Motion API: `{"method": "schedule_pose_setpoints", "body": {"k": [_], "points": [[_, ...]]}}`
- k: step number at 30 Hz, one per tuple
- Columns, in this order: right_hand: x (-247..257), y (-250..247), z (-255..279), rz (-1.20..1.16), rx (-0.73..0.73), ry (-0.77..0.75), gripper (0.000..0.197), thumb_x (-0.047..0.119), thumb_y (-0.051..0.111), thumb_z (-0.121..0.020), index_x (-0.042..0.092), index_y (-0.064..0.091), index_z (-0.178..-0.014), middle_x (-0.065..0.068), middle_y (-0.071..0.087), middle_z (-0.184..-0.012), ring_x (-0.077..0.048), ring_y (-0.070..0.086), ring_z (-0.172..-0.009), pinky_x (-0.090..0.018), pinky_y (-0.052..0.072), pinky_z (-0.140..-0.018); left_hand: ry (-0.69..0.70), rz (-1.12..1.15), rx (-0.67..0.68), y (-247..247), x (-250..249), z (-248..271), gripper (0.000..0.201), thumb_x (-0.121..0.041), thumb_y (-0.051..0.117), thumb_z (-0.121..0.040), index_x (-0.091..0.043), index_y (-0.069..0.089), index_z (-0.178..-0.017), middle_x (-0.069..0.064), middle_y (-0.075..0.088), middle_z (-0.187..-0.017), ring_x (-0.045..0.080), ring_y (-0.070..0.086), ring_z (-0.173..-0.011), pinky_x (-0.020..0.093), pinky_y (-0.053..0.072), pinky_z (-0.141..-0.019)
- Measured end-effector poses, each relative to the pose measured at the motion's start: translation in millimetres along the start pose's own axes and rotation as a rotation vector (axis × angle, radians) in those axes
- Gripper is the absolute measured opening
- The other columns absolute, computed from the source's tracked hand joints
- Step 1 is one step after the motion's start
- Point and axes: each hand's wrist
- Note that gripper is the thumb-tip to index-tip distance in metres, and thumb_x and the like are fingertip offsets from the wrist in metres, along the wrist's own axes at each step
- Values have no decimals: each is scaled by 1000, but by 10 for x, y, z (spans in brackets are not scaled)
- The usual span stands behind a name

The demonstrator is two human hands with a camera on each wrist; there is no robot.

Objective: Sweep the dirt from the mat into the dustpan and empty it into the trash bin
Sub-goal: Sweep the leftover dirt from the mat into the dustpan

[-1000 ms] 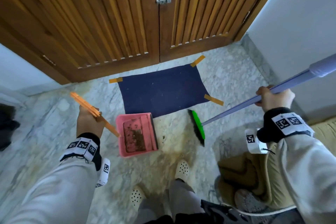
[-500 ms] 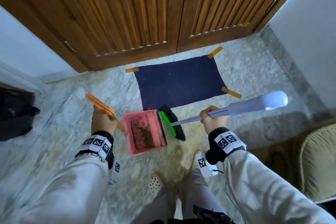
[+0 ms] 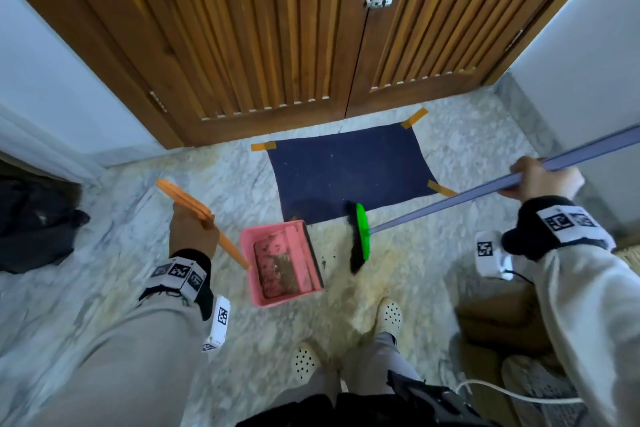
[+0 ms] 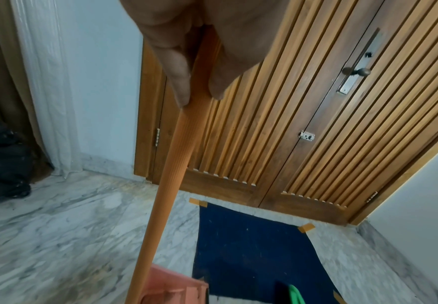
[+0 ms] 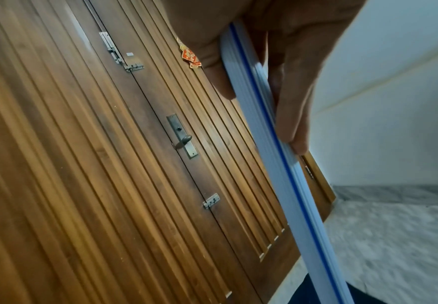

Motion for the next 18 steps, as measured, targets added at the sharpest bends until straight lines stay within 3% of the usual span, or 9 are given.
{"method": "schedule_pose_setpoints", "body": {"k": [3,5,7,11,14,16,18], "points": [[99,-22,-2,6,-54,-47,14,14,62,-61,14,53,-51,5,51,-30,-13,57,-38,-25,51,-36,-1,-22,-26,-177,35,-11,35,-5,57,-85,3,43,-116,24,63,-103,40,61,-95,39,46,-72],[47,86,-2,68,-34,-88,15,16,61,-64,17,53,-51,6,52,-31,-7,54,-36,-16,48,-36,-8,-38,-37,-242,77,-7,35,-5,57,-86,5,43,-116,24,62,-100,39,61,-91,36,43,-66],[-120,289,57,186,58,-98,25,17,61,-72,19,46,-53,3,50,-37,-5,46,-36,-11,35,-31,-15,-62,-41,-240,166,-9,35,-3,57,-85,6,43,-115,25,62,-98,40,61,-90,35,42,-66],[-590,810,484,386,289,-80,33,22,57,-84,26,37,-58,6,38,-61,-14,39,-58,-17,28,-52,-68,-97,-73,-122,334,81,32,-3,56,-84,1,41,-111,26,61,-97,42,61,-88,46,50,-71],[-752,1069,954,453,513,-146,28,15,53,-85,15,40,-61,1,37,-62,-22,37,-62,-26,26,-52,-80,-96,-79,-64,364,139,29,-2,55,-84,-1,40,-110,20,59,-87,36,59,-74,41,47,-62],[-788,1118,1193,376,617,-142,17,15,53,-82,7,46,-68,-8,45,-65,-27,45,-63,-27,34,-52,-83,-90,-77,-73,348,153,31,-1,54,-84,-2,39,-111,16,56,-82,33,56,-69,39,46,-59],[-801,1104,1292,293,661,-125,14,17,55,-76,10,52,-64,-16,53,-70,-39,58,-68,-39,50,-62,-87,-83,-83,-93,330,165,31,-1,54,-85,-2,39,-112,14,54,-81,31,54,-68,38,46,-60]]}}
Point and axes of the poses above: each hand's wrist, its own z-axis away from the middle knuckle, its own y-axis out of the palm, x = y × z
